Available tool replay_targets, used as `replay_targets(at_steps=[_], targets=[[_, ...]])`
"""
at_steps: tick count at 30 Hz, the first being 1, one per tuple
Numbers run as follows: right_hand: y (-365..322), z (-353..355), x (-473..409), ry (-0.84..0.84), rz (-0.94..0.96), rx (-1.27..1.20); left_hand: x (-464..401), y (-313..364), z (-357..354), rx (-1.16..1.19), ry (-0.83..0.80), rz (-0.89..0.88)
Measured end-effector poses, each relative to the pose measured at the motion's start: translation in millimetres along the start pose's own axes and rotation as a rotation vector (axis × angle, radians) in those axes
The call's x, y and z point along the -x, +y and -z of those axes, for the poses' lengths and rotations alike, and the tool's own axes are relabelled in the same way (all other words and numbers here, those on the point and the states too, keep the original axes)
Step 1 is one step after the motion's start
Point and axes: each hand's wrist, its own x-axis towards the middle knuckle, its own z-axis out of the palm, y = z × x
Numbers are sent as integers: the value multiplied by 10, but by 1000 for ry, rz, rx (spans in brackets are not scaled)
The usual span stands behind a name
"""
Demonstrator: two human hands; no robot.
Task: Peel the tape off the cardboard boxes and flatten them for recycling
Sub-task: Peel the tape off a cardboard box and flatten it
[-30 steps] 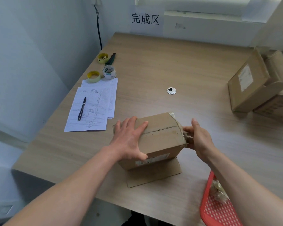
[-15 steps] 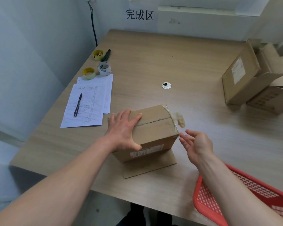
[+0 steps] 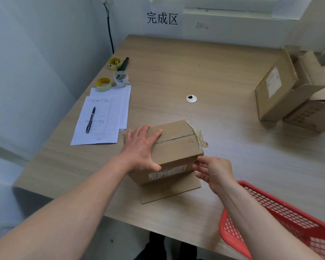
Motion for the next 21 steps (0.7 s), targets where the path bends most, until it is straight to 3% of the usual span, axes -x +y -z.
replay_targets(at_steps=[10,16,21], targets=[[-50,-9,28,23,60,63,-6,-8,-17,-8,2,-4],[-119,-7,23,-130,-257,-200,1,-22,-34,4,8,-13],[-91,68,33,-86,-233,-256,-12,-28,-53,9,10,-12]])
